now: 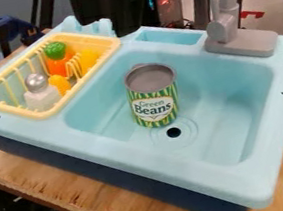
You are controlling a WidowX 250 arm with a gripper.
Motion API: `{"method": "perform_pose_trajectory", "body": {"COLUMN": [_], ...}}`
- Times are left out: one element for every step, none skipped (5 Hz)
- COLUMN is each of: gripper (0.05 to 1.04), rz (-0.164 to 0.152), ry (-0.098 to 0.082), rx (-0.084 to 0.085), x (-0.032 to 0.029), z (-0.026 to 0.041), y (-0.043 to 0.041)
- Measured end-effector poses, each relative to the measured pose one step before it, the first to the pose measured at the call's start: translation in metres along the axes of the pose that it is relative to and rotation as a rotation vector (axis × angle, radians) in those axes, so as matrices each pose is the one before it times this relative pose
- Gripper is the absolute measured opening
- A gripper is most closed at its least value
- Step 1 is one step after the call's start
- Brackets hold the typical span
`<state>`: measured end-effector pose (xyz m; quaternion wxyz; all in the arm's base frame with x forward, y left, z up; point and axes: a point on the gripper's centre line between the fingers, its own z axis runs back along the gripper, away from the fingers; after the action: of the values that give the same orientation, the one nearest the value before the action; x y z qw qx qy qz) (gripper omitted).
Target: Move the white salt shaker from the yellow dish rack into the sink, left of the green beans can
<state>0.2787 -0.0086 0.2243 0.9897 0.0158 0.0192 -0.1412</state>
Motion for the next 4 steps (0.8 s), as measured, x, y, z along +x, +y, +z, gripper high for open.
{"method": "perform_pose_trajectory", "body": {"gripper": [1.001,1.001,1.001,1.001], "rz": [-0.0058,-0.0156,0.0350,0.0051], "ry": [0.0328,0.0069,-0.0121,0.0375], "rx": [-0.0078,-0.0027,0.0279,0.0186], "x": [0.00058,-0.01316,-0.02070,-0.01547], "z": [-0.00887,-0.00368,0.00132,-0.01118], "y": [-0.00018,0.01797,0.02301,0.02085]}}
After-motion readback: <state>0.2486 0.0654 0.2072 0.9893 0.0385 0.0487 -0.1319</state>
